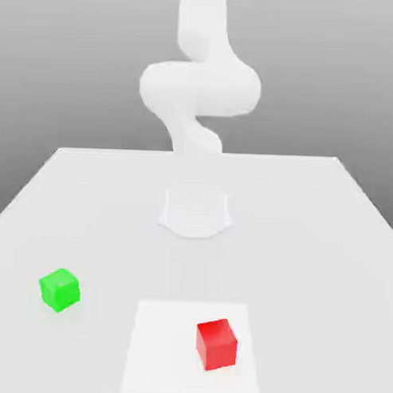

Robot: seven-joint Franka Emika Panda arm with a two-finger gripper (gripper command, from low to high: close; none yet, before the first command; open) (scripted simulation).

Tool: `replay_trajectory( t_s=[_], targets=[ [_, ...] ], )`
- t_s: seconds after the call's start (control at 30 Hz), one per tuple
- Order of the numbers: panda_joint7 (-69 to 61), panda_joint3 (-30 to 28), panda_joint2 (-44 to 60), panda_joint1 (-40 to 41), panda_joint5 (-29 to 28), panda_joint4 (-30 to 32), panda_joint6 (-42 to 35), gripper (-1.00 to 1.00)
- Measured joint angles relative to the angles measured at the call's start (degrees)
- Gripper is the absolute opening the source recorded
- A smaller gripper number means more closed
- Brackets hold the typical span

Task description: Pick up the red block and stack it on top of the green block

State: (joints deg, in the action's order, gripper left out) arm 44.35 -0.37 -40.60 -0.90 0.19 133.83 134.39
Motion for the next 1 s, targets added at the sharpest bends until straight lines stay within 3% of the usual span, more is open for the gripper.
replay_trajectory(
  t_s=[0.7,0.9,0.93,1.0],
  targets=[
    [-11.56,-0.43,43.97,-5.13,0.28,17.25,21.93,0.0],
    [-12.16,-0.14,56.41,-4.93,0.35,16.52,31.8,0.0],
    [-12.16,-0.12,57.73,-4.92,0.36,16.33,32.9,-1.0],
    [-12.14,-0.11,57.73,-4.92,0.34,16.33,32.9,-1.0]
  ],
)
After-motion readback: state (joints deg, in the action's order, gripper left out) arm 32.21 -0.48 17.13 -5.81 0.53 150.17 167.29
